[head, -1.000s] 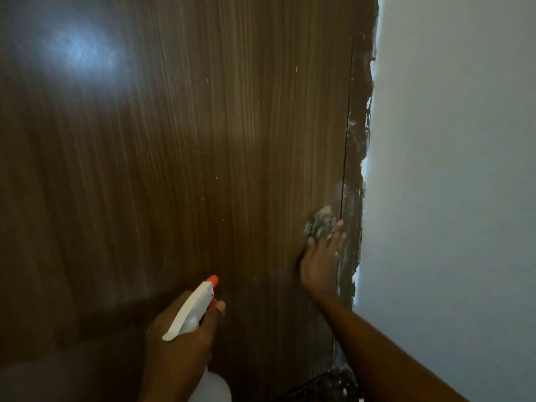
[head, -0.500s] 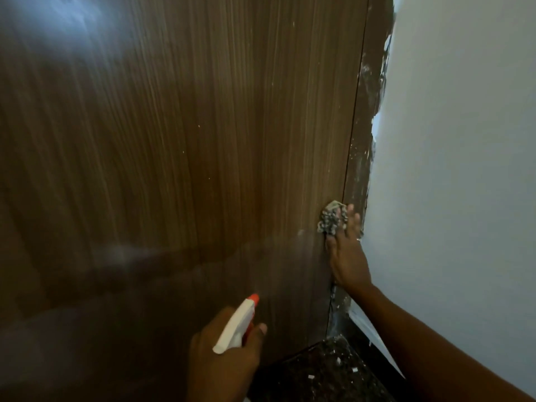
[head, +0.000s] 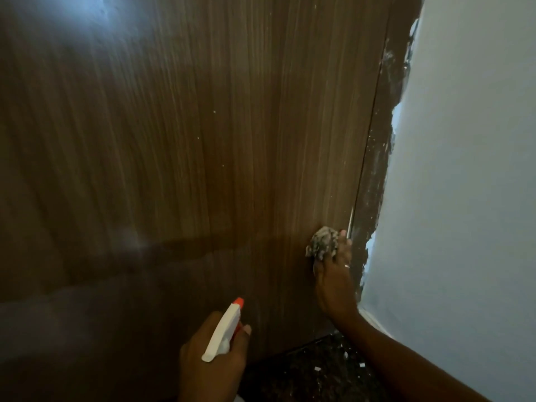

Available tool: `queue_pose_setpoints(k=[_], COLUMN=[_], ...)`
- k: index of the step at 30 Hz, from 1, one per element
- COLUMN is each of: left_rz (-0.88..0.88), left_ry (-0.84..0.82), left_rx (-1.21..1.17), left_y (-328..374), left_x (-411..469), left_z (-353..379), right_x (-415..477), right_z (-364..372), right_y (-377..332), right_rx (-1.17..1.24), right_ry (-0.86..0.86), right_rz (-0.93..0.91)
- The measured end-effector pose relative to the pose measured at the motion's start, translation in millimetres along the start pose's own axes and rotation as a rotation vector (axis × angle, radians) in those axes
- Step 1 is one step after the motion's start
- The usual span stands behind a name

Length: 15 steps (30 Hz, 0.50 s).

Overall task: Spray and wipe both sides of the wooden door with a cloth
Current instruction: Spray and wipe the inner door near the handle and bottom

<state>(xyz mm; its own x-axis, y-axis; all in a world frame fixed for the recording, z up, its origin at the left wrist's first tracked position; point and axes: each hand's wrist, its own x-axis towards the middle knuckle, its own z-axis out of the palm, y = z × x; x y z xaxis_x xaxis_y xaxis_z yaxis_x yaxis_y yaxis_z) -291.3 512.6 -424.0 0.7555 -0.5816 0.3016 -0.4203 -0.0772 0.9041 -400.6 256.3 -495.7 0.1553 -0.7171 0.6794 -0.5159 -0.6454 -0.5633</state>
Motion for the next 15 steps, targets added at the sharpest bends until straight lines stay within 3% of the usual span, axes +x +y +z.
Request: queue_pose_setpoints(k=[2,3,7,10,12,15], left_rz=[-0.02,-0.036,-0.046,-0.021,-0.041,-0.042], left_ry=[0.005,0.007,0.032,-0.009,0.002,0.029], left_rx=[0.006,-0.004,-0.041,0.0,-0.02,-0.048], left_y=[-8,-10,-12,-9,-8,-15], left_x=[-1,-2,-2,-3,-5,-7], left_z=[-6,-9,-20,-31,-41,-55], right_x=[9,13,-8,-25,-19,-6], right_z=[3,6,33,35,21,16], right_y=[-36,-53,-73,-29,-9,-34], right_rx=[0.053,-0.024,-0.277,-0.44,-0.482,-0.381], right_ry=[0.059,0.08,-0.058,-0.136,-0.124,-0.005], right_rz=[0.127,0.05,-0.63,-0.919,-0.916,-0.645])
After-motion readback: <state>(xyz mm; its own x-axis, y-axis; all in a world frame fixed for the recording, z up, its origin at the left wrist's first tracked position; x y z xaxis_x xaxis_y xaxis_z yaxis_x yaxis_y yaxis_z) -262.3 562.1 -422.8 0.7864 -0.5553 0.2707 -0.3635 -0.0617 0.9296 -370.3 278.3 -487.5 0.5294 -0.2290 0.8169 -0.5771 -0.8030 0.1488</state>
